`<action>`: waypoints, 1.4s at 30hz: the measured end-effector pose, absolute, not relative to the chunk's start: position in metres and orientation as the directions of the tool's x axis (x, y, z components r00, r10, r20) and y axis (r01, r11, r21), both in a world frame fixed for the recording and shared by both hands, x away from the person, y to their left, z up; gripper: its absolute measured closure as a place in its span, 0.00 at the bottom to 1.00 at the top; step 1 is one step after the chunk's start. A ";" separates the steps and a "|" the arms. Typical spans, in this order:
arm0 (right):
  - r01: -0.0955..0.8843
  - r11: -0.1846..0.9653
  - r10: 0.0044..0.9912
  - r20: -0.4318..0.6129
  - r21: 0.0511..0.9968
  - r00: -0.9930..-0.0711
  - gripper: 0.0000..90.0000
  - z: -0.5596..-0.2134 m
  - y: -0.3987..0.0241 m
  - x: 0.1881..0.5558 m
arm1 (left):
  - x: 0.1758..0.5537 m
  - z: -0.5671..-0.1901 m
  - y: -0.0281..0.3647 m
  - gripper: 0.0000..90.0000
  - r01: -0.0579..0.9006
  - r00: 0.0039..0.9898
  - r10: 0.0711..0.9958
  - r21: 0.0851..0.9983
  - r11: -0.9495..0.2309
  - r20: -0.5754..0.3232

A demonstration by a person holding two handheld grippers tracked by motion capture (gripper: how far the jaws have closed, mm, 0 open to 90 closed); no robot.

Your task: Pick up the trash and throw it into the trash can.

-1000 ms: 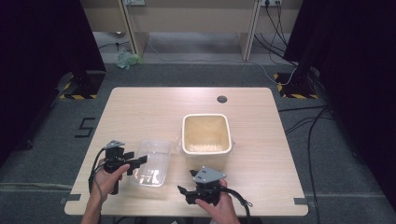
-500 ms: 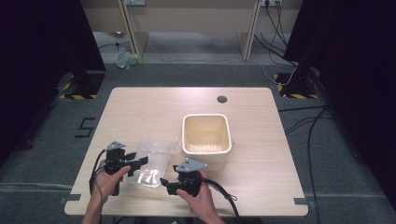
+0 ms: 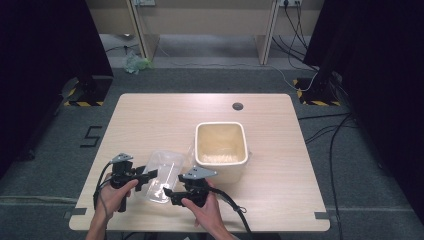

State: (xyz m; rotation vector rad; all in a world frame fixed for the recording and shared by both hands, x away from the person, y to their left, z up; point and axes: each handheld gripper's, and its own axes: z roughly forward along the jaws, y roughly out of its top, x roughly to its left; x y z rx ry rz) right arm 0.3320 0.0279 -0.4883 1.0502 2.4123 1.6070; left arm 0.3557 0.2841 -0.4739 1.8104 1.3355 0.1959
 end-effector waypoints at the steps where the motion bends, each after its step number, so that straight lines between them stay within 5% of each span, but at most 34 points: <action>1: 0.494 0.239 0.571 0.291 0.836 -0.768 0.31 -0.489 0.029 0.333 | 0.356 -0.474 0.284 0.49 0.708 0.416 0.842 0.703 -0.063 -0.343; 9: 0.549 0.235 0.589 0.331 0.803 -0.737 0.30 -0.496 0.027 0.338 | 0.351 -0.478 0.288 0.54 0.753 0.447 0.773 0.656 -0.054 -0.450; 17: 0.521 0.247 0.592 0.298 0.817 -0.749 0.29 -0.494 0.026 0.335 | 0.348 -0.476 0.284 0.54 0.735 0.455 0.777 0.676 -0.052 -0.436; 30: 0.259 0.280 0.643 0.020 0.924 -0.766 0.40 -0.481 0.022 0.318 | 0.332 -0.453 0.281 0.60 0.621 0.534 0.760 0.782 -0.056 -0.370; 42: 0.182 0.251 0.657 -0.029 0.951 -0.753 0.44 -0.461 0.022 0.310 | 0.317 -0.428 0.279 0.59 0.558 0.550 0.778 0.827 -0.071 -0.304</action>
